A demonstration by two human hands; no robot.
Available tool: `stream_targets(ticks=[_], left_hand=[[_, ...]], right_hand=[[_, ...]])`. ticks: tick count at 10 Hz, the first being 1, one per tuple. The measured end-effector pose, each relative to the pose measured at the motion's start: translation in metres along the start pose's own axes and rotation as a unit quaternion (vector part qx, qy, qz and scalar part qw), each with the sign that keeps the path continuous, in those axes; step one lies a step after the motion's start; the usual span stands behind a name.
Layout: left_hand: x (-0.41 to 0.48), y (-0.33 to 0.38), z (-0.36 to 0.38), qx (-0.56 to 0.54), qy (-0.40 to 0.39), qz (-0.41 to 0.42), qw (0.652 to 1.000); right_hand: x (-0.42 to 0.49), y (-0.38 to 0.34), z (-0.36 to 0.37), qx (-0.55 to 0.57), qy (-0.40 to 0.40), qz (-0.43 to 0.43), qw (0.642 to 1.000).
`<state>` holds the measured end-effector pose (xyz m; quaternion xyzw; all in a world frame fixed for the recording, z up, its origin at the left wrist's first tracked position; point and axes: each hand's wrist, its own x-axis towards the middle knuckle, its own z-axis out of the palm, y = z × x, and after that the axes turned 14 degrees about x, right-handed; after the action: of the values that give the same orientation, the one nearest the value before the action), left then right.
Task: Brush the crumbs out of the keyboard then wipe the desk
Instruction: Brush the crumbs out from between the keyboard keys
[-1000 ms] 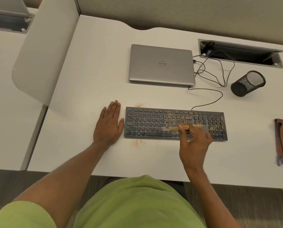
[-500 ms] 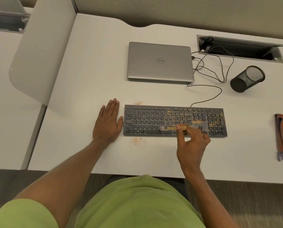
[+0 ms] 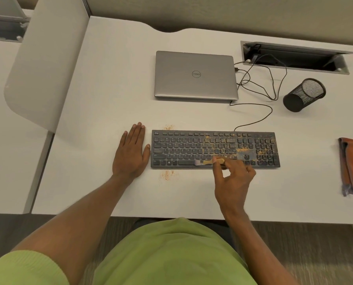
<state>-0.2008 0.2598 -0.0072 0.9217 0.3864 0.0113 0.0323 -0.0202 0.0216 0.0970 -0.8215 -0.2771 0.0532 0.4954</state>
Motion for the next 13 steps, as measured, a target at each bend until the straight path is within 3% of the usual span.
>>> stream_targets(ticks=[2,4,6,7,8,9,11,13], left_hand=[[0.0,0.0,0.0,0.0,-0.001,-0.001,1.0],[0.0,0.0,-0.001,-0.005,-0.007,-0.002,1.0],[0.0,0.0,-0.002,-0.004,-0.011,-0.002,1.0],[0.0,0.0,-0.002,-0.005,-0.015,-0.001,1.0],[-0.001,0.0,-0.002,-0.005,-0.015,-0.001,1.0],[0.0,0.0,-0.003,-0.004,-0.016,-0.001,1.0],[0.0,0.0,-0.002,-0.008,-0.015,-0.002,1.0],[0.001,0.0,-0.001,-0.008,-0.024,-0.008,1.0]], right_hand=[[-0.001,0.005,-0.01,-0.016,0.05,-0.024,0.998],[-0.008,0.005,-0.003,0.031,-0.03,-0.013,0.999],[-0.003,0.023,-0.023,-0.037,0.077,0.005,0.996],[-0.005,0.014,-0.022,-0.004,0.076,-0.017,0.997],[-0.006,0.006,-0.013,0.031,0.003,-0.036,0.999],[-0.003,0.012,-0.01,0.023,-0.021,-0.031,0.999],[0.024,0.018,-0.028,-0.022,0.069,-0.023,0.997],[0.065,0.006,-0.003,0.023,0.064,-0.021,0.997]])
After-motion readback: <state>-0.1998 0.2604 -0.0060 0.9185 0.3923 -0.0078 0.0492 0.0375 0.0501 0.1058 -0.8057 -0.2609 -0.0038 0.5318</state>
